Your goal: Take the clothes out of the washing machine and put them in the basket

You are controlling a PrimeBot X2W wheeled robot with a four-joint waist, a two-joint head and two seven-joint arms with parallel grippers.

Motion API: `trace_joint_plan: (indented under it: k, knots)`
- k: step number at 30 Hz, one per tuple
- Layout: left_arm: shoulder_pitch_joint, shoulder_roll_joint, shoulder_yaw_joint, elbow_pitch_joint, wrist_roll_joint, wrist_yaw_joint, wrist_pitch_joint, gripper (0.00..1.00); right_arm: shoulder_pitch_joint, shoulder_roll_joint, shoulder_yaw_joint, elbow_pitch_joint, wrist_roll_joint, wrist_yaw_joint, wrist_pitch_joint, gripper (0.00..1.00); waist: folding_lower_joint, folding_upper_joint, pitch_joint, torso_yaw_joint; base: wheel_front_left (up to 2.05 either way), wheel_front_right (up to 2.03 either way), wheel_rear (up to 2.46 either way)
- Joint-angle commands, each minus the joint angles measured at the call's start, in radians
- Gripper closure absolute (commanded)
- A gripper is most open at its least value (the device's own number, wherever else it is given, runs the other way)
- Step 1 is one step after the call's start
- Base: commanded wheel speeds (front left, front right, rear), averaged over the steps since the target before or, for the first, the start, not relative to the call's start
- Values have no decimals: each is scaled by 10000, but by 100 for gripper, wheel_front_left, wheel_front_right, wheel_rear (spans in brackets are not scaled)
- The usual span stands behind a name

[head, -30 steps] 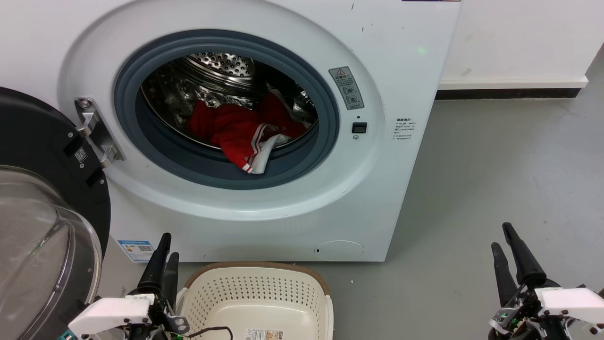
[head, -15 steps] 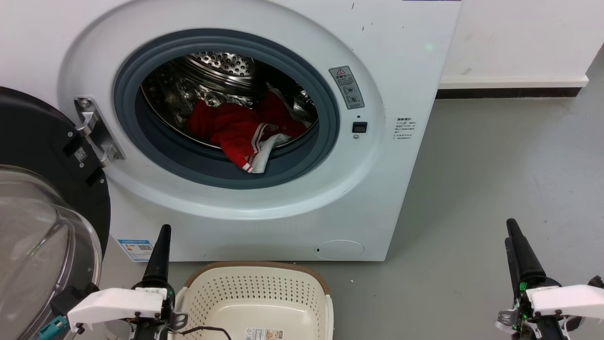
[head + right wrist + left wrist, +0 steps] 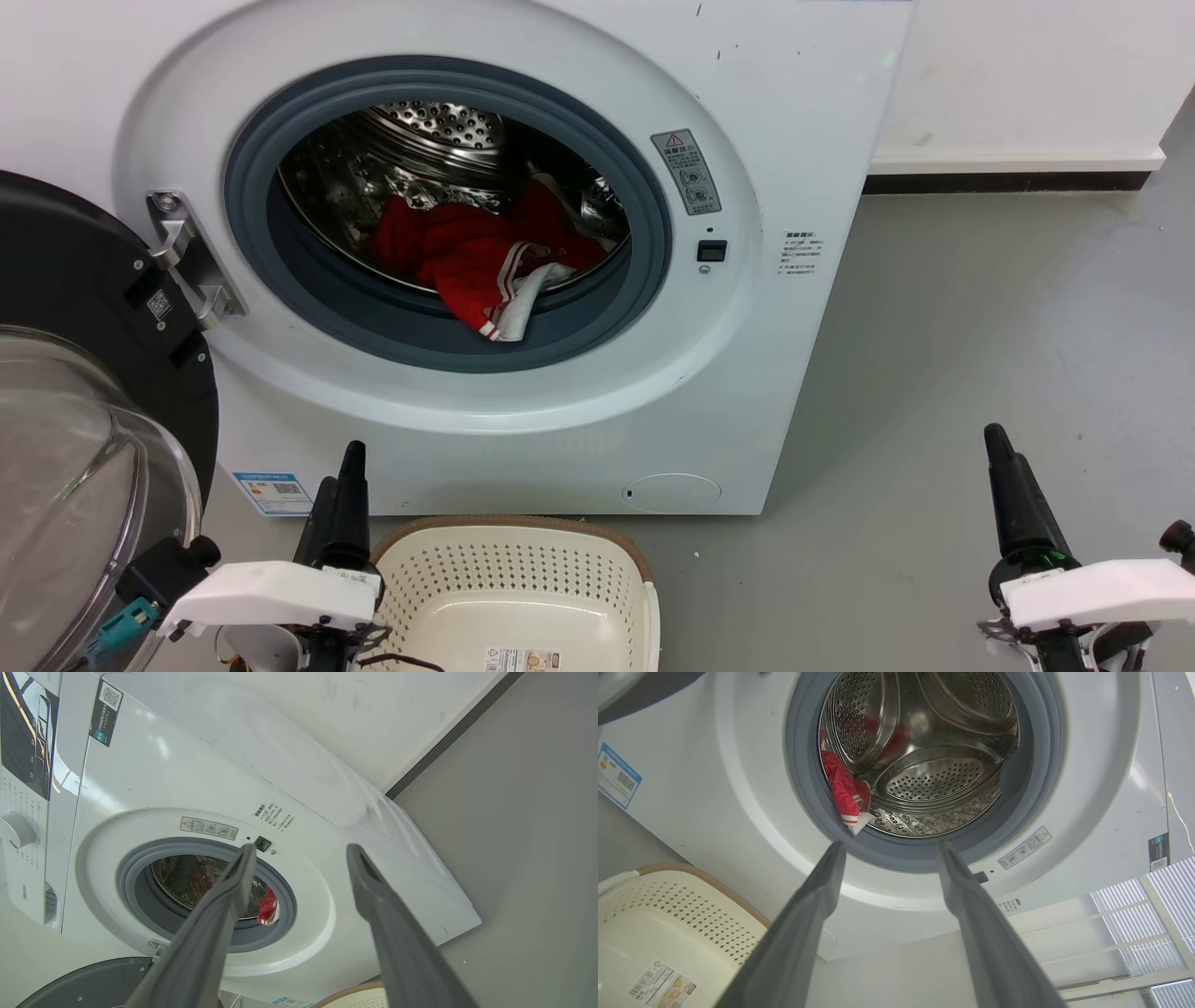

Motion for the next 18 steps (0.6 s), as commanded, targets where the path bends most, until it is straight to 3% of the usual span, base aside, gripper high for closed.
trace_joint_plan:
  k: [1,18]
  knots:
    - [0,26,-91,-241,484,92,-107,0,20,-15,65,-295,-535,0,-117,0,0,0,3,0,0,0,0]
    - [174,31,-466,-606,2992,454,-659,0,355,-13,293,-927,-3412,0,-661,0,0,0,33,-6,0,0,0]
